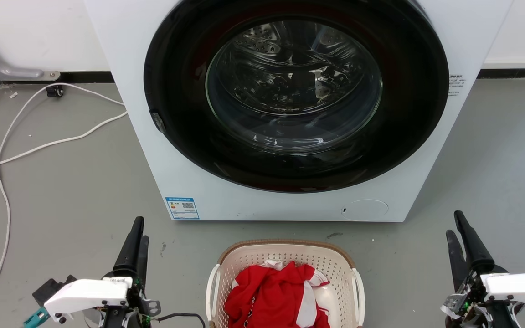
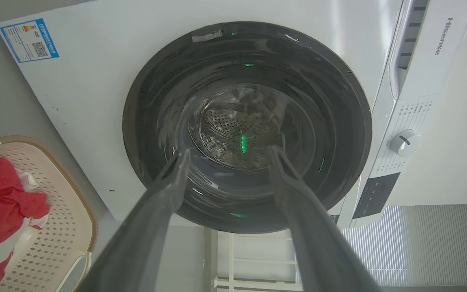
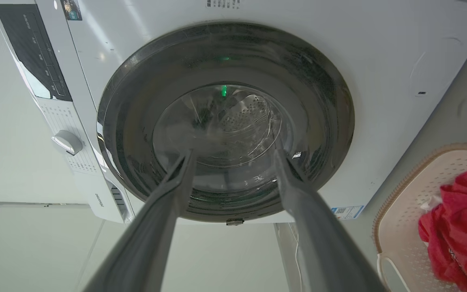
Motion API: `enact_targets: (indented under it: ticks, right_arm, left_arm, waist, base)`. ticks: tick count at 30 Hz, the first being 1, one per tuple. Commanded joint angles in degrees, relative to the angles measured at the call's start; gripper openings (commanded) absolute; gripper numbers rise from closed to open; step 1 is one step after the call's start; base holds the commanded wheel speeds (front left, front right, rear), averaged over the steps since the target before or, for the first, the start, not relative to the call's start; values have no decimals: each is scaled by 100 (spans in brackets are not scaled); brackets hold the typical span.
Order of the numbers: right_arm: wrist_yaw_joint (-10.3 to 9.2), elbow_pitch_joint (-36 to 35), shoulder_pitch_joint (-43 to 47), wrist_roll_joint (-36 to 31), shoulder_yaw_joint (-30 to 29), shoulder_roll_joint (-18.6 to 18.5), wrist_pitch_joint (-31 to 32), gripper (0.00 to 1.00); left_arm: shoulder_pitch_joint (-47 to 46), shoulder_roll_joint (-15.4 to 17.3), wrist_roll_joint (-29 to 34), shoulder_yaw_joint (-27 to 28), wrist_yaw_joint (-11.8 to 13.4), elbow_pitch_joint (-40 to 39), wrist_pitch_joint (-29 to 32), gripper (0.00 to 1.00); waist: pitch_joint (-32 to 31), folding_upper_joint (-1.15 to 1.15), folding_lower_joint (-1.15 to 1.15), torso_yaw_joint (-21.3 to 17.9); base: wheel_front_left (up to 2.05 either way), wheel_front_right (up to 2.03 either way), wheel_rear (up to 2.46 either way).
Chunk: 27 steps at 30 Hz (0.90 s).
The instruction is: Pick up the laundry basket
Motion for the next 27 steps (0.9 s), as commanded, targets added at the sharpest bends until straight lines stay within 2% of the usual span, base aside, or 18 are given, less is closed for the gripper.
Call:
enact_targets:
  ticks: [1, 7, 15, 21, 27]
  right_arm:
    - [0, -129, -62, -165, 5, -18, -58, 100]
    - [0, -281, -49, -1004, -16, -15, -210, 100]
    - [1, -586, 10, -2634, 48, -27, -398, 100]
    - [1, -747, 64, -3731, 132, -42, -528, 100]
    - [1, -796, 123, -4541, 211, -41, -653, 100]
  left_arm:
    - [-131, 20, 193, -39, -3, -155, -57, 100]
    - [-131, 20, 1028, -121, -4, -366, -209, 100]
    - [-106, 21, 2324, -360, -3, -568, -395, 100]
    - [-91, 22, 3216, -554, 51, -615, -529, 100]
    - [-105, 59, 3959, -732, 151, -663, -648, 100]
  waist:
    - [-1, 0, 0, 2]
    - [2, 0, 0, 6]
    - [3, 0, 0, 12]
    - [-7, 0, 0, 10]
    - [-16, 0, 0, 8]
  base:
    - [0, 0, 0]
    - [0, 0, 0]
    - [0, 0, 0]
    - [0, 0, 0]
    - [0, 0, 0]
